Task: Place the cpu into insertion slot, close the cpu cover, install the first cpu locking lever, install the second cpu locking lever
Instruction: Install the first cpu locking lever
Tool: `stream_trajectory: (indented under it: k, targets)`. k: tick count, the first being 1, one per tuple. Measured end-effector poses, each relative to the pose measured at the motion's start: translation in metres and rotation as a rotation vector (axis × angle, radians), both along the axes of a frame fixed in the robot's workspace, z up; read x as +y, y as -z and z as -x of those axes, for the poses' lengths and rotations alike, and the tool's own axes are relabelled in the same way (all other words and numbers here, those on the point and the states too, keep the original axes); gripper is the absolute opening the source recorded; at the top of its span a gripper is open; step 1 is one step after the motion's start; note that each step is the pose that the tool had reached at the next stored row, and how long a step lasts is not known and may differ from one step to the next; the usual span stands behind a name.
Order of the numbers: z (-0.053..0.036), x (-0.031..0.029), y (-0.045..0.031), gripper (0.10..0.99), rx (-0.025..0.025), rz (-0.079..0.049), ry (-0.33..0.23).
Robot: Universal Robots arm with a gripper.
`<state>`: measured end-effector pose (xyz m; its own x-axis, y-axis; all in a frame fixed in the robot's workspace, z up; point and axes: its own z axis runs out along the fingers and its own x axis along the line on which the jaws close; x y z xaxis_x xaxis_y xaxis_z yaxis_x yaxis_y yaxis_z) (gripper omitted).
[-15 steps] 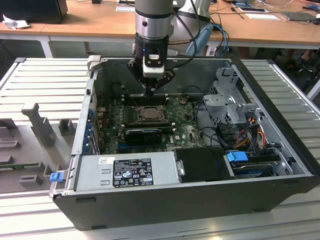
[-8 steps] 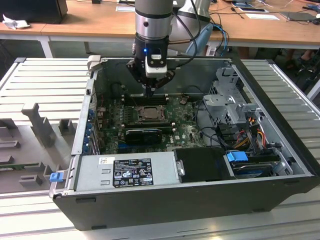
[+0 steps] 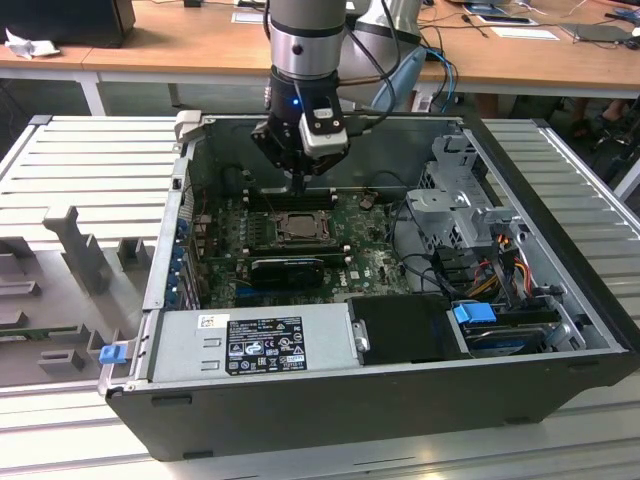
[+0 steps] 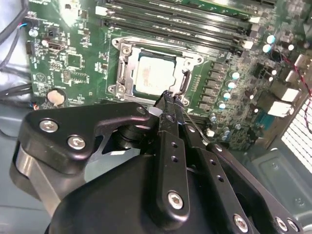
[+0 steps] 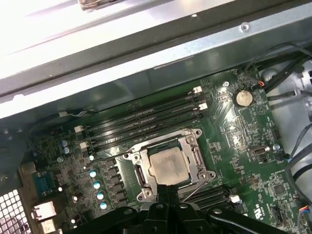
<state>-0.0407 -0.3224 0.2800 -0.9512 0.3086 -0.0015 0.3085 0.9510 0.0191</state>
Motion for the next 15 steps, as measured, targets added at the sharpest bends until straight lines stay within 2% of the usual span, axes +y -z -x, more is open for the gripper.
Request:
stream_trajectory:
  k: [1,2,15]
  targets:
    - [0.0000,0.0000,0.0000,0.106,-0.0060,0.000,-0.011]
    - [-0.0001,0.0001,0.0001,0.106,-0.0080,0.000,-0.022]
    - [0.0000,0.0000,0.0008,0.106,-0.0083,-0.001,-0.304]
